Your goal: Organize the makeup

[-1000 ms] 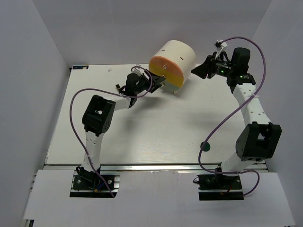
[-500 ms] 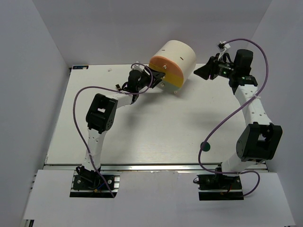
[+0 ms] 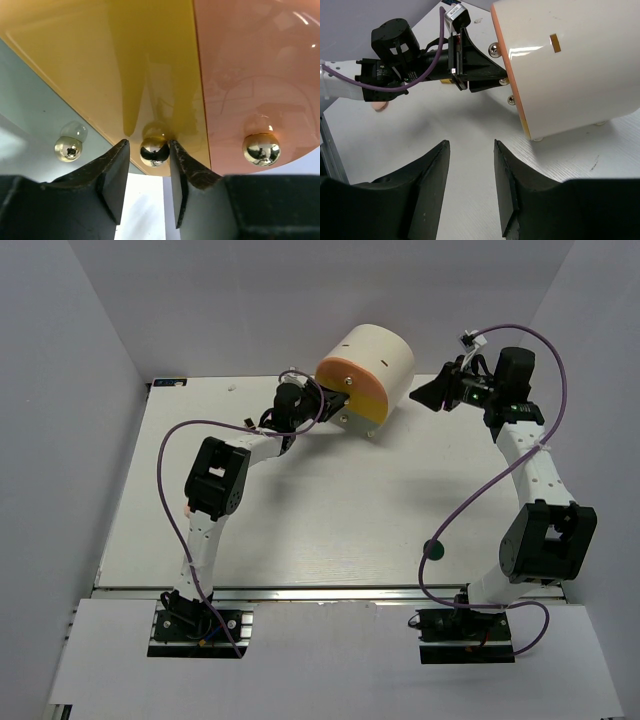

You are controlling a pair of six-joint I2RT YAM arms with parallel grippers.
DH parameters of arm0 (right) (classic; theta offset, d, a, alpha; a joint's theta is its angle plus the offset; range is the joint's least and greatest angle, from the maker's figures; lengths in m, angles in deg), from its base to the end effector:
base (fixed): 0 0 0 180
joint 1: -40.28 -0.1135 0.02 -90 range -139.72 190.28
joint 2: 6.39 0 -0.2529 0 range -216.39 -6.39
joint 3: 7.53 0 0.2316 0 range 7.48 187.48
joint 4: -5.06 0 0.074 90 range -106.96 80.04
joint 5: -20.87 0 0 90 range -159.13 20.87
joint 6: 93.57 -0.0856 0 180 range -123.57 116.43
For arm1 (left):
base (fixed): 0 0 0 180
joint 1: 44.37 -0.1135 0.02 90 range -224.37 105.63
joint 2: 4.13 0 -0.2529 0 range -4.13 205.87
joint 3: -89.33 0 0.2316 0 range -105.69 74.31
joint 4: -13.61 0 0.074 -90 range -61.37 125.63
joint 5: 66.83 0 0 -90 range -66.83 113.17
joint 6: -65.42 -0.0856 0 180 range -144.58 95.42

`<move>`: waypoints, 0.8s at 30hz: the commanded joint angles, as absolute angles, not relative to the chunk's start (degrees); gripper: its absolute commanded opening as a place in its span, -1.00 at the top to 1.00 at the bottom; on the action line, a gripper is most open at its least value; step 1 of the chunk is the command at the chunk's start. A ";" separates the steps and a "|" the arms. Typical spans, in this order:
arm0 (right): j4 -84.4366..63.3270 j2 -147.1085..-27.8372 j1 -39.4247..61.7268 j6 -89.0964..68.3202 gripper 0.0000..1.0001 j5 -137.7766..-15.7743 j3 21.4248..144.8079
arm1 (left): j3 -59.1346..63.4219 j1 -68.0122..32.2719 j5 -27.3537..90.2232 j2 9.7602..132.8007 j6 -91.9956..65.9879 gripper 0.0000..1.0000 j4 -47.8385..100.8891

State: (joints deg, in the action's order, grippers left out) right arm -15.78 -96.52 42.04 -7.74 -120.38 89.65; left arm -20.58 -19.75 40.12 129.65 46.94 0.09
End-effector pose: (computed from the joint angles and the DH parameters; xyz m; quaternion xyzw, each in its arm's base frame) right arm 0.3762 0.0552 0.3644 -0.2298 0.7223 0.3519 0.5491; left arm 0.4988 -0.2560 0.1744 -0.2157 0.7344 -0.5469 0.3391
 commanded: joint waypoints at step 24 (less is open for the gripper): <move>-15.50 -91.21 42.39 -4.63 0.06 -120.90 84.65 | -5.76 -19.23 39.61 117.35 45.38 0.53 -3.80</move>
